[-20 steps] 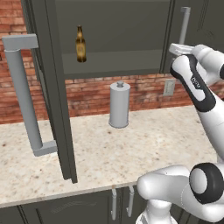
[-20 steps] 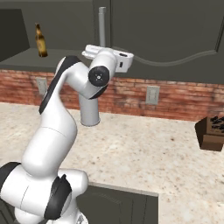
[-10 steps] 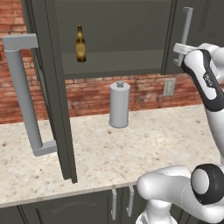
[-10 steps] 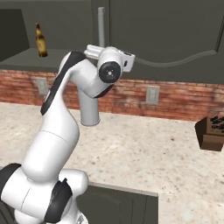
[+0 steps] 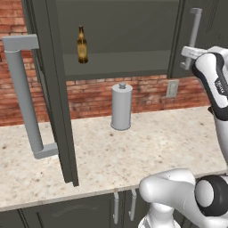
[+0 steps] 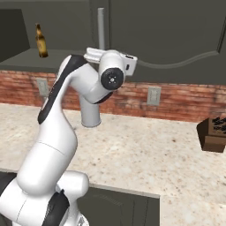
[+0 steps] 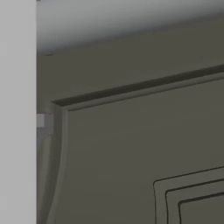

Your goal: Open the cabinet directly in front. Then move the beer and the cup to the dining counter with the jar on it.

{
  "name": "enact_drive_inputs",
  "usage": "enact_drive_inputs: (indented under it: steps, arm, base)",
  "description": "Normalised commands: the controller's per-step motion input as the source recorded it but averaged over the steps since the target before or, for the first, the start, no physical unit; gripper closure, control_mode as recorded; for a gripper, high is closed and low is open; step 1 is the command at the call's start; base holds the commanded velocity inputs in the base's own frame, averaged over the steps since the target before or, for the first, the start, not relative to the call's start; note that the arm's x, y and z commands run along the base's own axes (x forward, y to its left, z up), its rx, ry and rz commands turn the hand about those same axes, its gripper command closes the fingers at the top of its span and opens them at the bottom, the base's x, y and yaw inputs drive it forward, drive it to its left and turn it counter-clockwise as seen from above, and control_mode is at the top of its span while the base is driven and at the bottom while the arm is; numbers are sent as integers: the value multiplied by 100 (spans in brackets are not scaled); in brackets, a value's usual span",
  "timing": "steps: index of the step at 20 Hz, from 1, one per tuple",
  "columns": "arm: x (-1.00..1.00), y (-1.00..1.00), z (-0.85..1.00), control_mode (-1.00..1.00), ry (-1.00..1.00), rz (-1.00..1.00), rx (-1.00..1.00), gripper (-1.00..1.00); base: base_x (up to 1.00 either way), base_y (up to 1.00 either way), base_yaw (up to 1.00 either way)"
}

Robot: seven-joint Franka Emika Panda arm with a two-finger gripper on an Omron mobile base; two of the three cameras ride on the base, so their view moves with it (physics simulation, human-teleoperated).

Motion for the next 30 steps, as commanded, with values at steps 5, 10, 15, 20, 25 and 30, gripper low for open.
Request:
enact_drive_inputs:
  steps: [5,10,15,20,25,30]
  arm:
    - [-30,-94,-1,-100,-24,0,14,100]
    - [-39,-100,14,-100,-15,0,13,100]
    - [-49,-100,11,-100,-19,0,12,100]
    - [-11,-22,-5,-100,-4,0,8,-100]
    - [-84,39,-97,-100,-2,2,-11,-100]
    - [-100,64,-100,-100,-15,1,-7,-100]
  base:
    - [0,0,0]
    - [0,0,0]
    - [0,0,0]
    - [0,0,0]
    - [0,0,0]
    - [0,0,0]
